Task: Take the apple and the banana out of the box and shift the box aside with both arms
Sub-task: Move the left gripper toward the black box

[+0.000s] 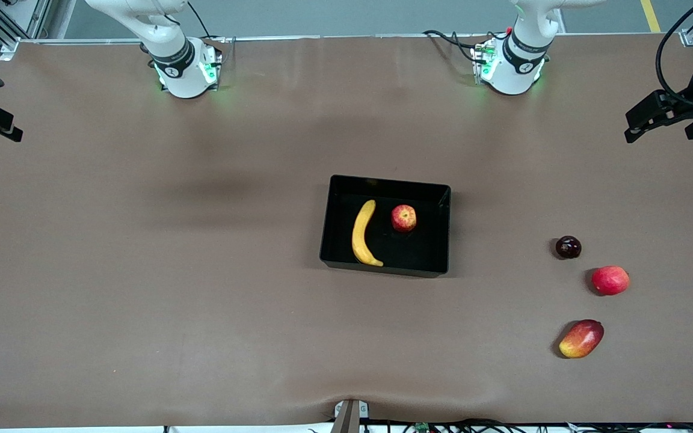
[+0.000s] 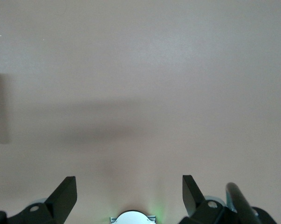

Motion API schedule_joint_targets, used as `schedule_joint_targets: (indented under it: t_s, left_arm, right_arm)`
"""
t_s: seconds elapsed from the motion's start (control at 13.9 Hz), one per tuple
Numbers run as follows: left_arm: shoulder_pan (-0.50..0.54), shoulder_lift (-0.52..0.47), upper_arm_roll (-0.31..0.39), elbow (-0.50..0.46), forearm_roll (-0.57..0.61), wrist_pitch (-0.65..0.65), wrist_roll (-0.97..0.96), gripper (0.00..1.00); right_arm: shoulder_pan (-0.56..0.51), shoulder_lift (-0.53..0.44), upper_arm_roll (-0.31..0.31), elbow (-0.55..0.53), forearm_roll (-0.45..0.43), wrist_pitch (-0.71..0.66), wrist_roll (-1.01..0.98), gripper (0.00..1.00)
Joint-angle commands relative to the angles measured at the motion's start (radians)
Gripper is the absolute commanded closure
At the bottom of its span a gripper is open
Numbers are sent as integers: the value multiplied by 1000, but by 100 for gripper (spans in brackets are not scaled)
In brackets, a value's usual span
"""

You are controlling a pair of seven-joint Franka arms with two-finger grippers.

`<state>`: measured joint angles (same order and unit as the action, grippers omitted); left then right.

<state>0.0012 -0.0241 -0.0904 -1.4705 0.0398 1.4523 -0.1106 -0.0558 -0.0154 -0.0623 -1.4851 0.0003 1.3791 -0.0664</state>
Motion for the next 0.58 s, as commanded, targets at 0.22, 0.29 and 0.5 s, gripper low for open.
schedule_joint_targets:
  t_s: [0.22, 0.29, 0.5]
  left_arm:
    - [8, 4, -2, -1, -11, -4, 12, 0]
    - [5, 15, -2, 1, -9, -4, 11, 0]
    - [-15, 55, -12, -19, -9, -33, -4, 0]
  right_arm:
    - [-25, 6, 13, 8, 21, -3, -10, 0]
    - [-25, 8, 13, 9, 21, -3, -10, 0]
    - [-27, 8, 13, 8, 21, -3, -10, 0]
